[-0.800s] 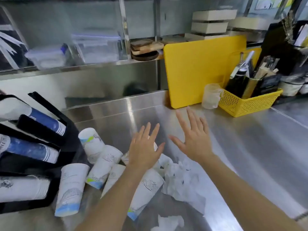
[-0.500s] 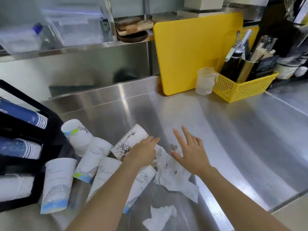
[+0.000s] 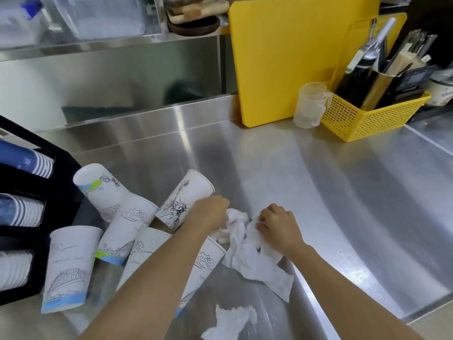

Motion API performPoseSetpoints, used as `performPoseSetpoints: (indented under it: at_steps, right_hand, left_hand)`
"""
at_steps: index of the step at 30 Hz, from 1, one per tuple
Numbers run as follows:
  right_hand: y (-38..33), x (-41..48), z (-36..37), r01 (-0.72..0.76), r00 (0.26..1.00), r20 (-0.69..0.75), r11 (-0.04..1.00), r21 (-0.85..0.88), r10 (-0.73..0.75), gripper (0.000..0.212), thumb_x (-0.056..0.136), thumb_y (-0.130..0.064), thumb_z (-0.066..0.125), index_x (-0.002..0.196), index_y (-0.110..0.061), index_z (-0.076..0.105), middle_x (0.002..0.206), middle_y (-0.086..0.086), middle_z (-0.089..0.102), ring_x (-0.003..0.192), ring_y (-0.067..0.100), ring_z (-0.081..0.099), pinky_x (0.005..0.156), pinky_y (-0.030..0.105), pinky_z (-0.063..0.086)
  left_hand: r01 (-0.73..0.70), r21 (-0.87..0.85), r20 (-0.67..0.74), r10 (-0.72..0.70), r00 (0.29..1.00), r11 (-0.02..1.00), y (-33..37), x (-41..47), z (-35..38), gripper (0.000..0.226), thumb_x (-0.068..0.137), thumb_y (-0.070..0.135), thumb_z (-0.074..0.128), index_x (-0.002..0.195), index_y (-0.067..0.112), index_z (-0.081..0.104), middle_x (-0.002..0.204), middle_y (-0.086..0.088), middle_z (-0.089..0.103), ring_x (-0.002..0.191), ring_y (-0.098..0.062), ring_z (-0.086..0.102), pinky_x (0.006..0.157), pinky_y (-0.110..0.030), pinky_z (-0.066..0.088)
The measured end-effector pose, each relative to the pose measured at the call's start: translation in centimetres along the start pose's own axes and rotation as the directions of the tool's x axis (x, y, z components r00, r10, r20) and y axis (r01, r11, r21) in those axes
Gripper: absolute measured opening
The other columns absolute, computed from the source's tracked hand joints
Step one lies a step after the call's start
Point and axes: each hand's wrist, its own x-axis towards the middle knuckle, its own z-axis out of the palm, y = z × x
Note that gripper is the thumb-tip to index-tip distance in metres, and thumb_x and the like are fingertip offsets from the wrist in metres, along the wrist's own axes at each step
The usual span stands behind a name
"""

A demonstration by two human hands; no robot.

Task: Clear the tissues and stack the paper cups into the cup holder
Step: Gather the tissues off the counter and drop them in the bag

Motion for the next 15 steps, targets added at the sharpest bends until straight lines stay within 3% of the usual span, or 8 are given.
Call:
performPoseSetpoints:
  at_steps: [2, 5, 9, 12, 15]
  right_hand:
    - [0.1, 0.4, -0.1, -0.007, 1.000, 0.001, 1.000, 0.020, 0.007, 0.014, 0.092, -0.012, 0.044, 0.079, -0.013, 0.050, 0.089, 0.005, 0.049, 0.085, 0.026, 0.047, 0.073, 0.029, 0.026]
    - [0.4, 0.9, -0.7, -0.078, 0.994, -0.054, 0.969, 0.236, 0.093, 0.019, 0.088, -0.005, 0.046, 0.070, -0.010, 0.042, 0.075, 0.007, 0.046, 0.069, 0.024, 0.043, 0.062, 0.029, 0.030]
    - [0.5, 2.0, -2.8, -0.169, 0.952, -0.107, 0.782, 0.600, 0.288, 0.016, 0.087, 0.000, 0.045, 0.074, -0.007, 0.039, 0.066, 0.007, 0.046, 0.049, 0.015, 0.038, 0.039, 0.017, 0.035]
    - [0.1, 2.9, -4.1, -0.141, 0.923, -0.190, 0.754, 0.641, 0.334, 0.013, 0.089, 0.004, 0.038, 0.082, -0.008, 0.042, 0.076, 0.008, 0.052, 0.059, 0.018, 0.044, 0.047, 0.020, 0.037]
    - [-0.2, 3.2, -4.7, -0.135, 0.914, -0.196, 0.721, 0.679, 0.356, 0.014, 0.090, 0.000, 0.033, 0.090, -0.010, 0.042, 0.070, 0.003, 0.049, 0.059, 0.016, 0.046, 0.049, 0.024, 0.035]
  left_hand:
    - [0.027, -0.169, -0.019, -0.030, 0.999, 0.985, -0.4, -0.5, -0.5, 0.003, 0.082, 0.010, 0.053, 0.084, 0.012, 0.052, 0.102, -0.012, 0.058, 0.088, -0.031, 0.056, 0.069, -0.035, 0.041]
    - [0.048, -0.380, -0.092, -0.089, 0.992, 0.924, -1.0, -1.1, -1.3, 0.029, 0.075, 0.004, 0.050, 0.059, 0.019, 0.031, 0.067, -0.002, 0.044, 0.065, -0.025, 0.039, 0.051, -0.029, 0.025]
    - [0.025, -0.567, -0.191, -0.161, 0.968, 0.823, -1.0, -2.4, -2.8, 0.032, 0.072, -0.005, 0.042, 0.058, 0.020, 0.026, 0.061, 0.001, 0.036, 0.061, -0.022, 0.031, 0.051, -0.030, 0.020]
    - [0.039, -0.569, -0.256, -0.222, 0.941, 0.822, -0.8, -3.1, -3.7, 0.027, 0.076, -0.005, 0.041, 0.065, 0.019, 0.033, 0.065, 0.004, 0.037, 0.056, -0.017, 0.034, 0.048, -0.028, 0.022]
    - [0.034, -0.545, -0.247, -0.199, 0.948, 0.838, -0.3, -3.2, -4.0, 0.012, 0.081, 0.008, 0.045, 0.081, 0.016, 0.036, 0.066, 0.005, 0.038, 0.054, -0.012, 0.035, 0.047, -0.028, 0.024]
